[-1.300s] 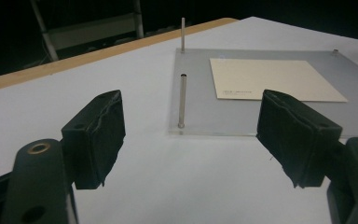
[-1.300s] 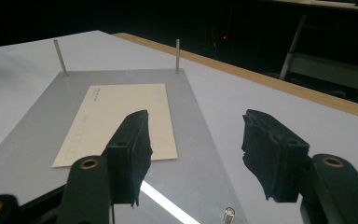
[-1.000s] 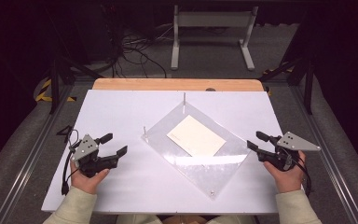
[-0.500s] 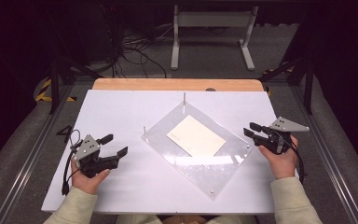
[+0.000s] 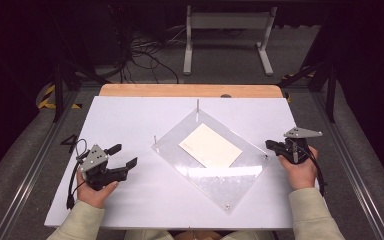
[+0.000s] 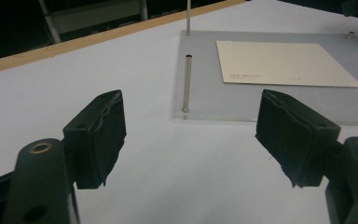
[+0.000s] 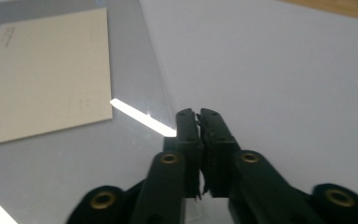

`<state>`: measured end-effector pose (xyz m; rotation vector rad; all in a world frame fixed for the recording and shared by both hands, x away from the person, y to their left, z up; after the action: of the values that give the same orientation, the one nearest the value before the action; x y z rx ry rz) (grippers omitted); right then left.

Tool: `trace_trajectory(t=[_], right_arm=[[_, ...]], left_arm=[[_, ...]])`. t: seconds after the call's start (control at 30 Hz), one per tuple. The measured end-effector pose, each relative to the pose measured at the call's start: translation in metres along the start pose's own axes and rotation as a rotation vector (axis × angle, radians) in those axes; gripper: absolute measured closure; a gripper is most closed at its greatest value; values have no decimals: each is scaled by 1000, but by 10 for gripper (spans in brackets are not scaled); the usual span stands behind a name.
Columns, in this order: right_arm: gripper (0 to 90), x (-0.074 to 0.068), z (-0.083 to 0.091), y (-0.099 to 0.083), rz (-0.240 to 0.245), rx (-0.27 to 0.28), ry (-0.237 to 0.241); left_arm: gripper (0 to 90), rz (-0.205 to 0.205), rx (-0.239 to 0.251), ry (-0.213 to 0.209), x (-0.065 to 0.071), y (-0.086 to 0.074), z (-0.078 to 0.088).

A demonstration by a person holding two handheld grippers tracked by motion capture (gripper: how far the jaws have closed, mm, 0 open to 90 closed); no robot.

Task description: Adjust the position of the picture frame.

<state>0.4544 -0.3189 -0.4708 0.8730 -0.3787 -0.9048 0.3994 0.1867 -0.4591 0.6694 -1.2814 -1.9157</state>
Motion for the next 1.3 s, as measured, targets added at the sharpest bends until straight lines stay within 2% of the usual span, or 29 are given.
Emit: trace_trajectory(t=[0.03, 0.1, 0.33, 0.5, 0.67, 0.9, 0.97, 1.2, 1.3], right_arm=[[896, 4, -3, -5, -9, -28, -17], [896, 8, -5, -8, -16, -48, -30], [889, 12, -11, -20, -48, -112, -26], [894, 10, -13, -23, -57, -122, 5], [898, 10, -12, -24, -66, -120, 3], [900, -4, -10, -27, -72, -135, 22], [899, -17, -9, -30, -69, -139, 61], [900, -46, -9, -32, -16, -166, 112], [900, -55, -9, -33, -7, -171, 135]], left_arm=[[244, -1, -3, 2, 0, 0, 0], [244, -4, -5, 2, 0, 0, 0], [244, -4, -6, 3, -1, -1, 0], [245, 3, -13, -2, 0, -2, -1], [245, 0, -18, -3, 0, -2, -1], [248, -1, -21, -7, 1, -2, -2], [249, 1, -21, -7, 1, -2, -2], [249, 4, -23, -14, 1, -2, -3], [249, 6, -25, -12, 1, -3, -3]])
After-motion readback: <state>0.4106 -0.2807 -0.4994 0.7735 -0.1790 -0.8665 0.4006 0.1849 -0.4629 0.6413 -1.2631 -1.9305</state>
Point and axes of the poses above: each handheld gripper's, and its own axes: z roughly backward along the jaws, y roughly out of its top, x roughly to its right, the point moved 7 cm from there along -z, roughly forward along the jaws, and after that the axes turned 5 degrees about y, right-handed, at the moved point
